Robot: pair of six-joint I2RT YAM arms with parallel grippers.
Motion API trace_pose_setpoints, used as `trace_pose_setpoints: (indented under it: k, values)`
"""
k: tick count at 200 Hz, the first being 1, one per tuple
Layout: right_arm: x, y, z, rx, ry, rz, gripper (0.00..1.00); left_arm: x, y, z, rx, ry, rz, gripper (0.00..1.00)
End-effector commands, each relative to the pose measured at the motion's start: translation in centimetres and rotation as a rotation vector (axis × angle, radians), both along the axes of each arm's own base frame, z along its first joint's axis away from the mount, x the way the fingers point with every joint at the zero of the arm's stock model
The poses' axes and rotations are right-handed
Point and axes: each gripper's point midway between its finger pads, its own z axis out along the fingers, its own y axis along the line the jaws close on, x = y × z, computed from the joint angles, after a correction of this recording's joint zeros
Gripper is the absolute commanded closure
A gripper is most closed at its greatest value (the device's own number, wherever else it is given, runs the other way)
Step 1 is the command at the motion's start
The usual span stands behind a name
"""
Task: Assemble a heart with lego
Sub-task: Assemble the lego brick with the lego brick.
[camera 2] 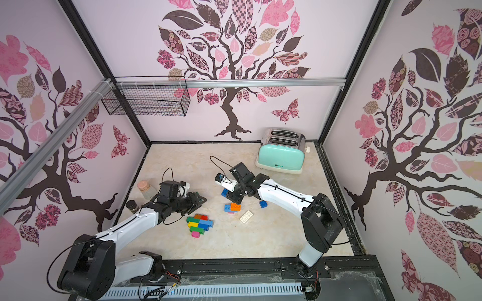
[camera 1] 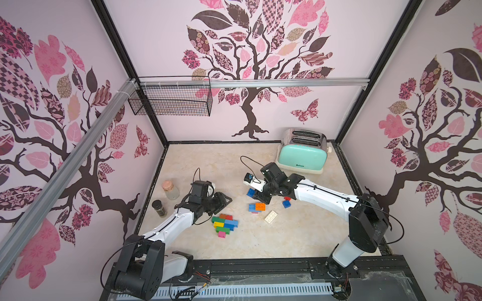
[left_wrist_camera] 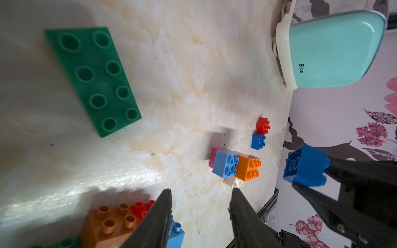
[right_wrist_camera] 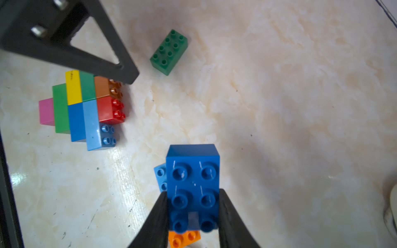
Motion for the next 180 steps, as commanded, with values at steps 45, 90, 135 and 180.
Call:
trace_pose_setpoints:
  k: [45,90,135,180]
  values:
    - [-3.2,1.1,-3.8,-0.149,0.079,0.142,0.72,-0.7,1.8,0.2,-0.021,-0.009,0.026,0.53]
    - [-2.8,0.7,-4.9,-0.217,0.064,0.146,0.73,-0.7,1.8,-0.1,-0.037,-0.004,0.036,0.53]
    - [-2.2,1.0,-4.5,-0.224,0.033,0.164,0.73,-0.6,1.8,-0.2,-0.034,-0.002,0.036,0.54]
    - [-2.6,0.6,-5.5,-0.271,0.041,0.223,0.73,-0.6,1.7,-0.2,-0.036,-0.003,0.036,0.54]
